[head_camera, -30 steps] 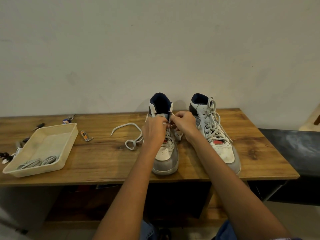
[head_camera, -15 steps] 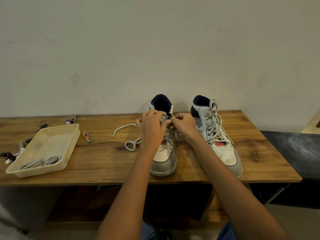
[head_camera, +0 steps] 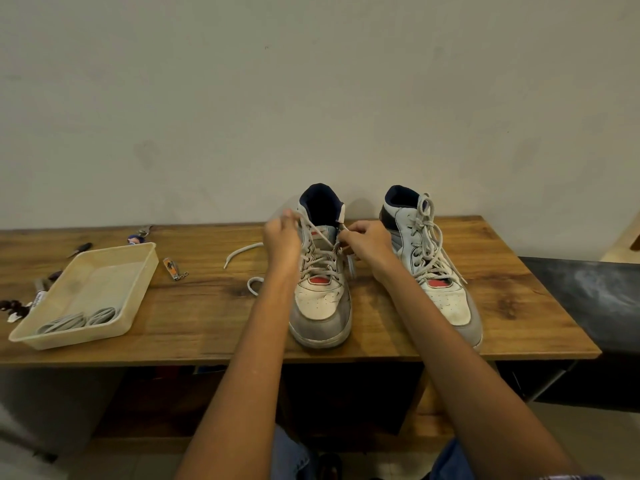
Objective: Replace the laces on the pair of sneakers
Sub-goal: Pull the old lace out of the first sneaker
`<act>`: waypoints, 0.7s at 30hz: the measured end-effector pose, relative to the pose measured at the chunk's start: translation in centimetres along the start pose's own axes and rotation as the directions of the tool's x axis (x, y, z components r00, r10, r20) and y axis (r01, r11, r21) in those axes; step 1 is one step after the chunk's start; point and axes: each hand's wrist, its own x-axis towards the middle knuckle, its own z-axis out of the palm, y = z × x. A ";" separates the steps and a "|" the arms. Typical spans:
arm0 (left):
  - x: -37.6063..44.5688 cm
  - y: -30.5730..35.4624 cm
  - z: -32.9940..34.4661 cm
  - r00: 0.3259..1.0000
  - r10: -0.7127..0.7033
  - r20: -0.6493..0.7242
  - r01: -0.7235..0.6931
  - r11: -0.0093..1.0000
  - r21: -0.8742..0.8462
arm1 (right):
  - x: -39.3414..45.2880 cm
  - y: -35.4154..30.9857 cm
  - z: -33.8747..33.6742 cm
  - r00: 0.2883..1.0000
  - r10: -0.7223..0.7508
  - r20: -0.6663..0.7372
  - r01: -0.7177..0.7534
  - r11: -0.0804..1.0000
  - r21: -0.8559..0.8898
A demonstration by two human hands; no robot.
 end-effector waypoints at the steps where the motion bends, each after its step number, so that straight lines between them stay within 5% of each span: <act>1: 0.0 0.8 -0.6 0.996 -0.084 -0.034 0.071 0.955 -0.287 | 0.0 0.0 0.0 1.000 -0.003 0.000 0.003 1.000 -0.003; 3: -0.1 1.5 -1.3 0.995 -0.099 -0.014 0.079 0.868 -0.490 | -0.1 0.0 0.1 1.000 -0.014 -0.006 0.014 1.000 -0.023; 6: -1.0 0.9 -0.9 0.968 0.177 0.178 -0.196 0.976 0.096 | -0.1 0.0 0.2 0.999 -0.029 -0.015 0.029 0.999 -0.039; 9: -0.9 -0.8 -0.4 0.814 0.297 0.499 -0.571 0.565 0.595 | 0.0 0.1 0.1 0.999 -0.040 -0.010 0.040 0.998 -0.049; 11: -0.4 -1.5 -0.1 0.807 0.258 0.531 -0.591 0.357 0.724 | -0.1 0.0 0.1 0.999 -0.044 0.001 0.044 0.998 -0.035; 13: 0.0 -1.9 0.5 0.843 0.224 0.489 -0.537 0.297 0.790 | -0.2 -0.1 0.1 0.999 -0.053 0.006 0.053 0.998 -0.044; 17: -0.1 -2.4 0.7 0.888 0.236 0.396 -0.460 0.432 0.775 | -0.1 0.0 0.0 0.998 -0.057 0.015 0.058 0.997 -0.047; 21: -0.5 -1.9 0.5 0.943 0.303 0.134 -0.331 0.833 0.444 | 0.1 0.1 0.0 0.998 -0.059 0.024 0.060 0.997 -0.052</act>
